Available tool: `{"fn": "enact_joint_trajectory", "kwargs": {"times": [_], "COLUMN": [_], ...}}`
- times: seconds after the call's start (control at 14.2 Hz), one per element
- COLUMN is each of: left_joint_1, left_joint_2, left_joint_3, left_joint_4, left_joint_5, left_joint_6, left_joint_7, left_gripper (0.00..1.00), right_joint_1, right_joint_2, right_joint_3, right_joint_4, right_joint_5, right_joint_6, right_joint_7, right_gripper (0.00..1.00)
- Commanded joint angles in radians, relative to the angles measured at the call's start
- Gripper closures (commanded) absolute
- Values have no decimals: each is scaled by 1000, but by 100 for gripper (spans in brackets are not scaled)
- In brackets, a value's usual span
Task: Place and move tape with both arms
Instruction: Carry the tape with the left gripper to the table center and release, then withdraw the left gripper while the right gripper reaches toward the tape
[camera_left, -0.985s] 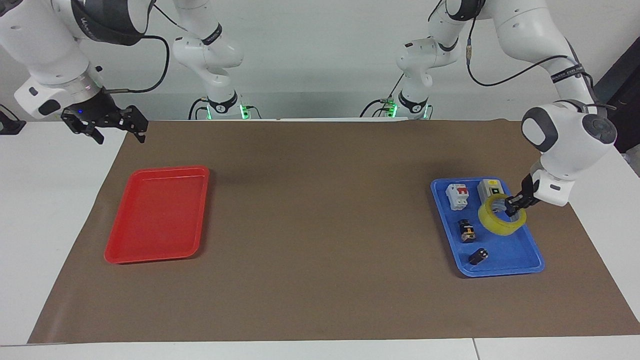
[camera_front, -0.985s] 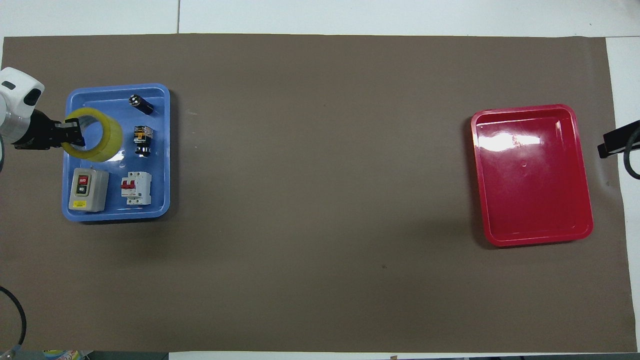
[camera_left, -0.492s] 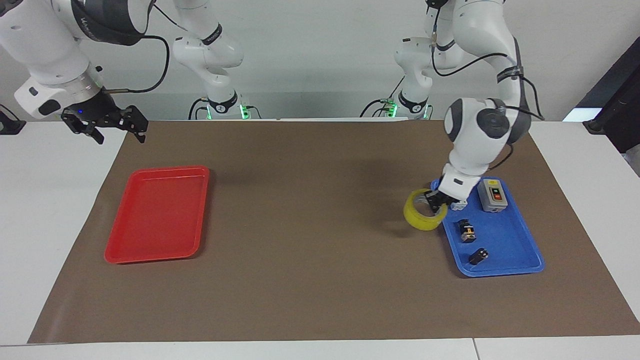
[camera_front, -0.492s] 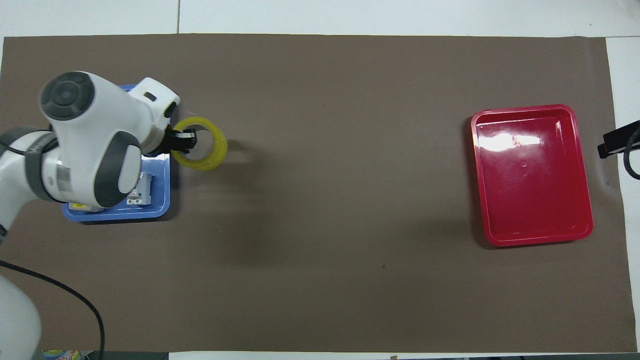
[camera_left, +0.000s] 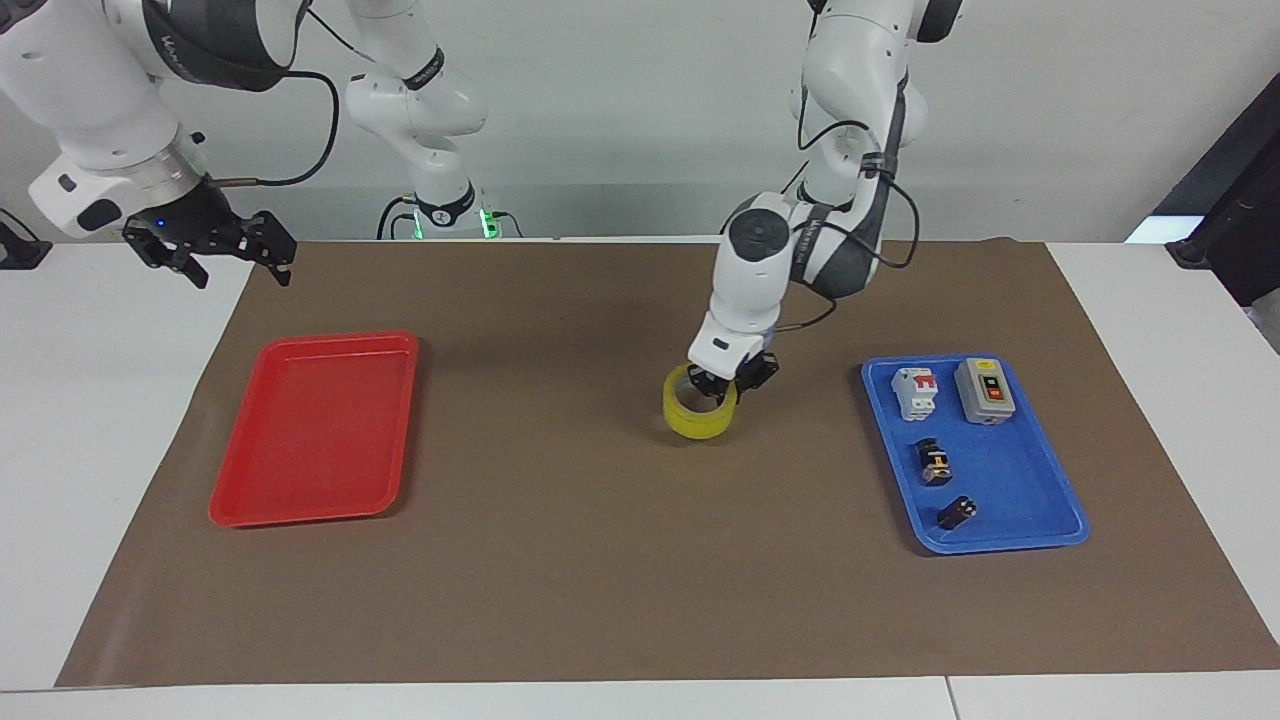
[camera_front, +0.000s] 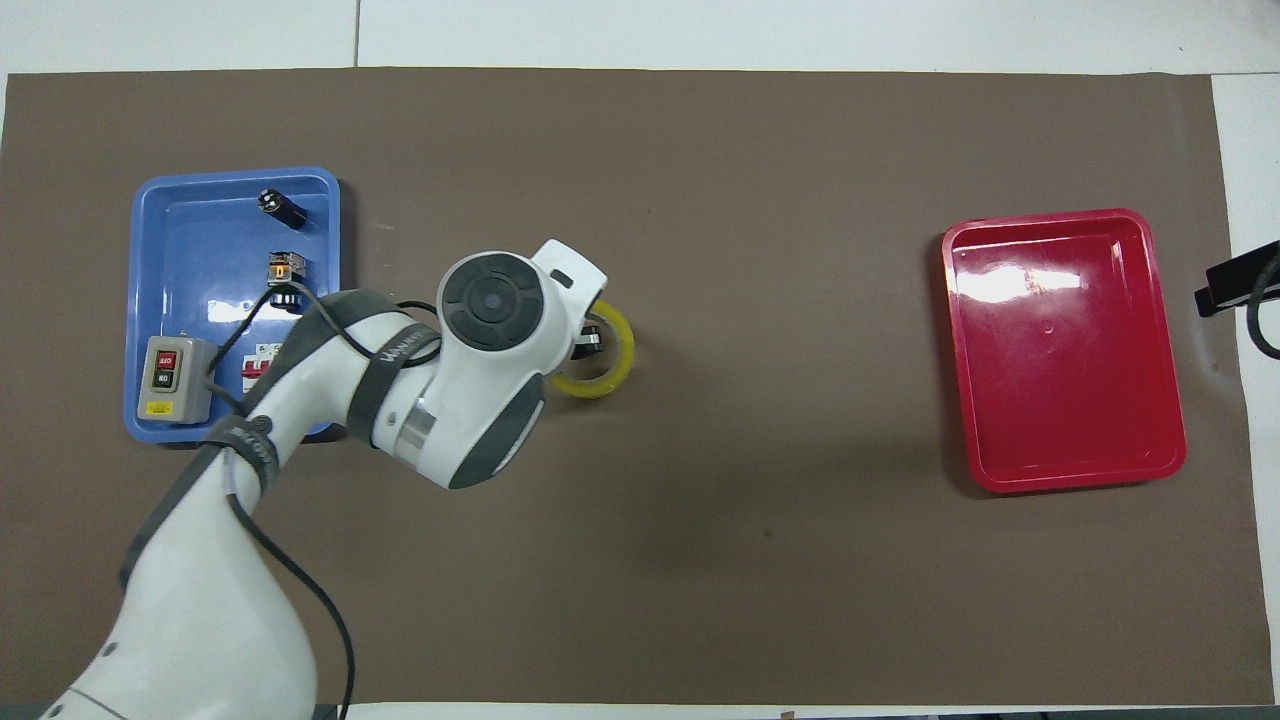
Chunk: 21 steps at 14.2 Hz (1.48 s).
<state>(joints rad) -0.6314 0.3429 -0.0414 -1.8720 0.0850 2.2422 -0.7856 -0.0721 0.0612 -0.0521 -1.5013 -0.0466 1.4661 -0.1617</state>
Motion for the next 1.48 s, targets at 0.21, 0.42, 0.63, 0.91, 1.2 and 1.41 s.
{"fn": "enact_joint_trajectory", "kwargs": {"times": [0.21,0.42,0.63,0.91,1.2,1.41], "left_joint_1": [-57,-30,31,137,266,398], "left_joint_2": [100,64,-66,-206,-315,-376], "left_joint_3": [17,17,17,17,15,17], "left_joint_4": [74,59,-16,-108,-151,-144], "left_joint_5": [28,27,27,27,25,4], "left_joint_6": [54,37,33,-22,-114,-203], "left_joint_7": [-40,-28,-23,1,289,481], "left_gripper": [100,0,0,0,0,0], "right_joint_1": [-11,-8,-6,32,279,405], "right_joint_2": [-43,-43,-40,-27,107,215], "right_joint_3": [6,8,12,113,123,123], "right_joint_4": [-69,-69,-68,-69,-68,-76], "right_joint_5": [11,14,13,25,53,53], "right_joint_6": [13,33,49,104,319,508], "right_joint_7": [-15,-16,-15,89,466,626], "right_gripper": [0,0,0,0,0,0]}}
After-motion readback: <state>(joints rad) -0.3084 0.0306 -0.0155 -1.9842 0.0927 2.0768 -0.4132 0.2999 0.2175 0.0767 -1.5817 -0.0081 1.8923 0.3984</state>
